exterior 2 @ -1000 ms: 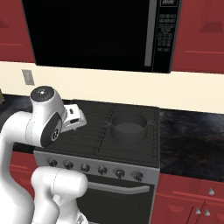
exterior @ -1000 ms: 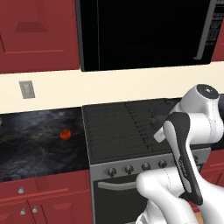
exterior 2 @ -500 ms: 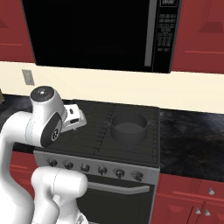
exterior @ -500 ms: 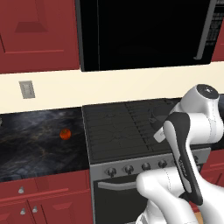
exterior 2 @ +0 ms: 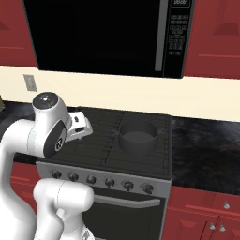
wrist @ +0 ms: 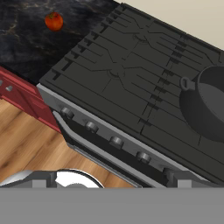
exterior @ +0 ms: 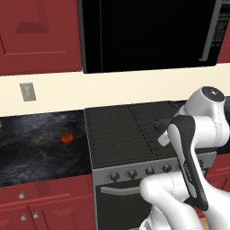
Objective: Turn on the burner for the pot on the stove. Wait thirty seconds for the pot to heat up. Then add the tomato to the pot.
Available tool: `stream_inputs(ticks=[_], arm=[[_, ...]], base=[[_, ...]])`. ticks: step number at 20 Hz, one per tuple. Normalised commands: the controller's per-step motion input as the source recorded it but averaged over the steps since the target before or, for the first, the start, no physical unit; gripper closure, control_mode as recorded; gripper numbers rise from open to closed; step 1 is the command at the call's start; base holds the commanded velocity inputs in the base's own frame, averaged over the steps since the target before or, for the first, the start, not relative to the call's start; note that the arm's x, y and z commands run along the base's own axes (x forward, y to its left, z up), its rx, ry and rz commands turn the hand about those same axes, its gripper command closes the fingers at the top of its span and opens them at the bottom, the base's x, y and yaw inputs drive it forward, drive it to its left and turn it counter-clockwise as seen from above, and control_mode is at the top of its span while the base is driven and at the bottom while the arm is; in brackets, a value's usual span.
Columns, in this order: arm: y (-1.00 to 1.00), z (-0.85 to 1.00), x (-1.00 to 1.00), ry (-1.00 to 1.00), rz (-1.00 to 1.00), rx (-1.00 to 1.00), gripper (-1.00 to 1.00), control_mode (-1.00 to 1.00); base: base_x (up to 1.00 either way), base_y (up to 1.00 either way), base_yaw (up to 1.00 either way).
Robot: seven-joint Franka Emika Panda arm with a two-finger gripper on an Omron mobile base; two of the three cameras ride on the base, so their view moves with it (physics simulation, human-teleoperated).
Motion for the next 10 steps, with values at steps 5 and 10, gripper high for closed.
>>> stream_inputs(ticks=[5, 10], arm=[[0.0, 0.0, 0.0, 0.0, 0.0, 0.0, -1.0, -1.0], [0.0, 0.0, 0.0, 0.0, 0.0, 0.0, -1.0, -1.0]], base=[[0.0, 0.0, 0.0], [0.0, 0.0, 0.0]])
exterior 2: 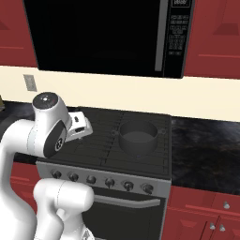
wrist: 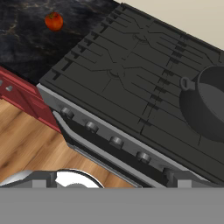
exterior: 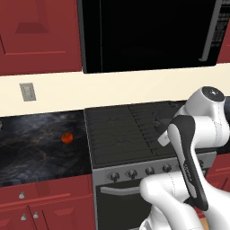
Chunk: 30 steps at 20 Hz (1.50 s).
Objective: Turn on the burner for the pot on the stove. Wait thirty seconds for the pot to heat up. Then add the tomato to the pot.
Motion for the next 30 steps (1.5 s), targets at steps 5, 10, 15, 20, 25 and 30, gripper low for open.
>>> stream_inputs(ticks=[5, 10, 15, 20, 25, 30], arm=[[0.0, 0.0, 0.0, 0.0, 0.0, 0.0, -1.0, -1.0], [0.0, 0.0, 0.0, 0.0, 0.0, 0.0, -1.0, -1.0], [0.0, 0.0, 0.0, 0.0, 0.0, 0.0, -1.0, -1.0], [0.0, 0.0, 0.0, 0.0, 0.0, 0.0, -1.0, -1.0], [0.0, 0.0, 0.0, 0.0, 0.0, 0.0, -1.0, -1.0], [0.0, 0.0, 0.0, 0.0, 0.0, 0.0, -1.0, -1.0]], base=[[0.0, 0.0, 0.0], [0.0, 0.0, 0.0], [0.0, 0.0, 0.0], [0.0, 0.0, 0.0], [0.0, 0.0, 0.0], [0.0, 0.0, 0.0]])
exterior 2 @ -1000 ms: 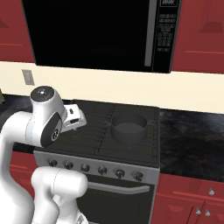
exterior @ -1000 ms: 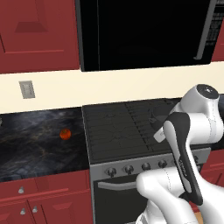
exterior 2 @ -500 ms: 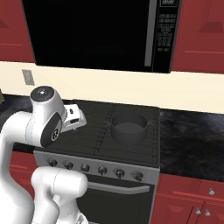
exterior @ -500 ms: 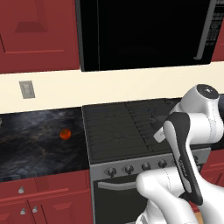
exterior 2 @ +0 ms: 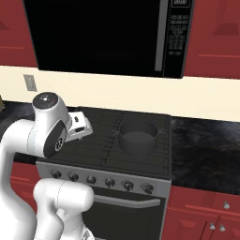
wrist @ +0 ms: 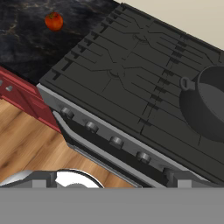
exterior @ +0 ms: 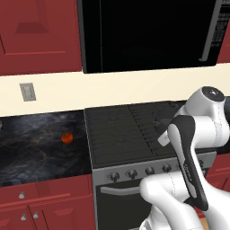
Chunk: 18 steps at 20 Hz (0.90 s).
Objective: Turn on the burner for the pot on the stove. Wait thirty seconds for the pot to heat up. Then add the tomato to the pot.
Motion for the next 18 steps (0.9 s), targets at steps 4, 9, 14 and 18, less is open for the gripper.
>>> stream_inputs(ticks=[4, 9, 14, 18], arm=[[0.0, 0.0, 0.0, 0.0, 0.0, 0.0, -1.0, -1.0], [0.0, 0.0, 0.0, 0.0, 0.0, 0.0, -1.0, -1.0], [0.0, 0.0, 0.0, 0.0, 0.0, 0.0, -1.0, -1.0], [0.0, 0.0, 0.0, 0.0, 0.0, 0.0, -1.0, -1.0]], base=[[0.0, 0.0, 0.0], [0.0, 0.0, 0.0], [0.0, 0.0, 0.0], [0.0, 0.0, 0.0]])
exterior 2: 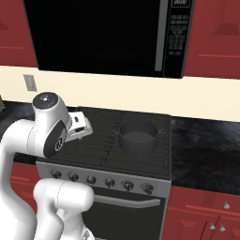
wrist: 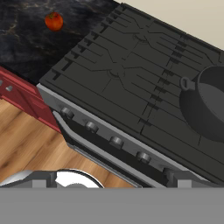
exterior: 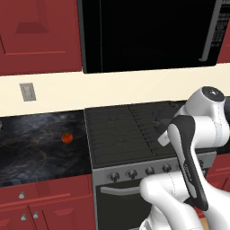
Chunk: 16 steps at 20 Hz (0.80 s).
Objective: Turn on the burner for the pot on the stove. Wait thirty seconds for the pot to heat up. Then add the tomato to the pot.
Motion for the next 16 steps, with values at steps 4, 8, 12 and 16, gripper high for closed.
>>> stream_inputs(ticks=[4, 8, 12, 16], arm=[[0.0, 0.0, 0.0, 0.0, 0.0, 0.0, -1.0, -1.0], [0.0, 0.0, 0.0, 0.0, 0.0, 0.0, -1.0, -1.0], [0.0, 0.0, 0.0, 0.0, 0.0, 0.0, -1.0, -1.0], [0.0, 0.0, 0.0, 0.0, 0.0, 0.0, -1.0, -1.0]], base=[[0.0, 0.0, 0.0], [0.0, 0.0, 0.0], [0.0, 0.0, 0.0], [0.0, 0.0, 0.0]])
